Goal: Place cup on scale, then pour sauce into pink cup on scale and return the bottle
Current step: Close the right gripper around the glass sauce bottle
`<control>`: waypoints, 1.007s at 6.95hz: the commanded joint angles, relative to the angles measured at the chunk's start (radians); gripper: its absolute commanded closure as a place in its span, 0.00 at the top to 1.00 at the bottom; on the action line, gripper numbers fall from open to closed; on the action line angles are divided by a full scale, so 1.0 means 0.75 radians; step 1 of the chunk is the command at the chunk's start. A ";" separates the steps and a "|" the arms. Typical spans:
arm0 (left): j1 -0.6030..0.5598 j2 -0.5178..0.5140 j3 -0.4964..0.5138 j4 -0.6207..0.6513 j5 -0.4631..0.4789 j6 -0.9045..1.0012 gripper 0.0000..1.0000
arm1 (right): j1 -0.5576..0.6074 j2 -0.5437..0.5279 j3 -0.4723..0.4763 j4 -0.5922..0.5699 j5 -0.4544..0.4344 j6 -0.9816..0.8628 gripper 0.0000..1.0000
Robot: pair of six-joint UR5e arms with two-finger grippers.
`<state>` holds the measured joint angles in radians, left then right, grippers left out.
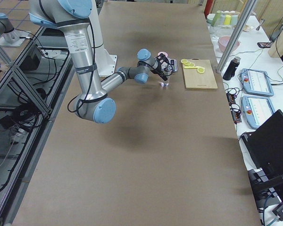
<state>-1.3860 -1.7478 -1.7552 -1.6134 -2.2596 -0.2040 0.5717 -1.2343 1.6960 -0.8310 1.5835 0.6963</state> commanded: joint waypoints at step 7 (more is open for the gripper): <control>-0.005 -0.003 -0.016 0.002 0.025 -0.002 0.97 | 0.011 0.050 -0.042 0.014 -0.054 0.002 0.99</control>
<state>-1.3888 -1.7505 -1.7650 -1.6124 -2.2455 -0.2044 0.5786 -1.2112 1.6766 -0.8207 1.5447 0.6975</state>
